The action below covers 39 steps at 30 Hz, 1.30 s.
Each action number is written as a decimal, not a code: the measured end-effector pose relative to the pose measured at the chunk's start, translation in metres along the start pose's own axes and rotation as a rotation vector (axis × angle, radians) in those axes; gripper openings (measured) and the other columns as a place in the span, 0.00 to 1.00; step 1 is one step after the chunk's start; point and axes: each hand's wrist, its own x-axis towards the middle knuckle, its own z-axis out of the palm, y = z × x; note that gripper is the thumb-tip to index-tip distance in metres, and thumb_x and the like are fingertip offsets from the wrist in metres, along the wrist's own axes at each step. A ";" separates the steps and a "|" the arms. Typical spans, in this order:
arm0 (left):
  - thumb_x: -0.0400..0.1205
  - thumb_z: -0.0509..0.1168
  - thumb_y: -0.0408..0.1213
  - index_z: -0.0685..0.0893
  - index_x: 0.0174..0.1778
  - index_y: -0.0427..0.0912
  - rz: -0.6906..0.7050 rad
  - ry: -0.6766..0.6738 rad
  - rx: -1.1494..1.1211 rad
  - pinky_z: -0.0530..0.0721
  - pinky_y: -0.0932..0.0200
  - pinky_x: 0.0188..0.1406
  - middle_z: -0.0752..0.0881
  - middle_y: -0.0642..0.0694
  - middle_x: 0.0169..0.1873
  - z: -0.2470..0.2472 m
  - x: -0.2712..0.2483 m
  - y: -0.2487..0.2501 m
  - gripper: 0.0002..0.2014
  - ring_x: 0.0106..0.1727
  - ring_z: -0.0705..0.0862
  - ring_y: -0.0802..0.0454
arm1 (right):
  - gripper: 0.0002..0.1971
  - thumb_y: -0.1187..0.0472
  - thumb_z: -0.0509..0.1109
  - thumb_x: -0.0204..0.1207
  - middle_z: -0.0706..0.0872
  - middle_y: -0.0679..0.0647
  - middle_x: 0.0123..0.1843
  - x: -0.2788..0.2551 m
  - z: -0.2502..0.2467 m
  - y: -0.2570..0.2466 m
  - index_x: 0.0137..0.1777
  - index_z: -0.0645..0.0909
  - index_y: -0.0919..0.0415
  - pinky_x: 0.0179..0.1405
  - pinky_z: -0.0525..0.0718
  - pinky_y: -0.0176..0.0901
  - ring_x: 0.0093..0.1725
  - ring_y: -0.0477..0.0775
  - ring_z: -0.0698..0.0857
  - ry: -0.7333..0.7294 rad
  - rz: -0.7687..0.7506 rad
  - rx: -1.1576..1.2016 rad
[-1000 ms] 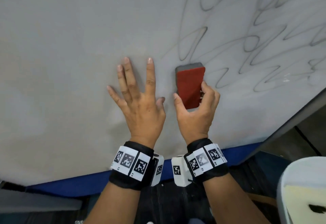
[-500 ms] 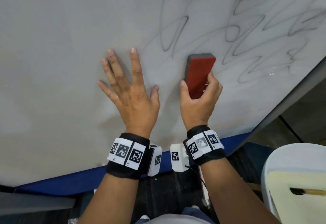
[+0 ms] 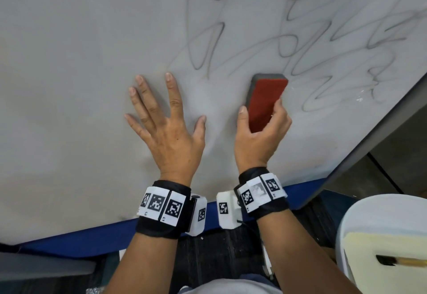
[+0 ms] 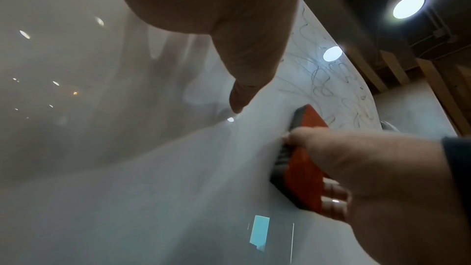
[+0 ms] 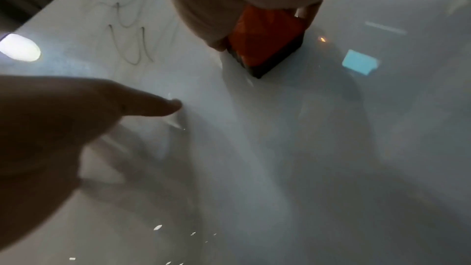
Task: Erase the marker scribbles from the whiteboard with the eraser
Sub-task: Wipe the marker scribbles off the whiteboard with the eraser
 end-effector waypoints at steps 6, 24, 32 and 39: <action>0.78 0.70 0.55 0.46 0.88 0.47 -0.033 0.016 -0.046 0.48 0.21 0.79 0.45 0.28 0.85 0.005 -0.002 0.007 0.50 0.86 0.42 0.29 | 0.31 0.53 0.81 0.70 0.78 0.64 0.62 -0.007 0.002 -0.008 0.69 0.79 0.68 0.63 0.83 0.51 0.61 0.63 0.80 -0.130 -0.264 -0.082; 0.77 0.72 0.47 0.48 0.88 0.44 -0.069 0.053 -0.086 0.49 0.23 0.80 0.46 0.30 0.86 0.008 -0.003 0.016 0.49 0.86 0.43 0.31 | 0.31 0.60 0.84 0.66 0.80 0.65 0.59 0.024 -0.011 0.008 0.66 0.78 0.73 0.58 0.82 0.65 0.59 0.66 0.79 0.007 -0.091 -0.031; 0.74 0.74 0.50 0.51 0.87 0.37 -0.133 0.104 -0.171 0.54 0.22 0.79 0.47 0.27 0.85 0.012 0.000 0.037 0.52 0.86 0.45 0.30 | 0.30 0.57 0.83 0.67 0.80 0.65 0.59 0.024 -0.021 0.021 0.66 0.78 0.67 0.61 0.82 0.62 0.59 0.65 0.79 -0.097 -0.248 -0.093; 0.75 0.73 0.52 0.51 0.86 0.33 -0.138 0.134 -0.169 0.53 0.26 0.81 0.48 0.25 0.84 0.018 -0.001 0.046 0.52 0.86 0.46 0.30 | 0.30 0.54 0.80 0.69 0.78 0.61 0.62 0.021 -0.014 0.015 0.68 0.71 0.58 0.58 0.82 0.66 0.62 0.64 0.77 -0.062 -0.120 0.010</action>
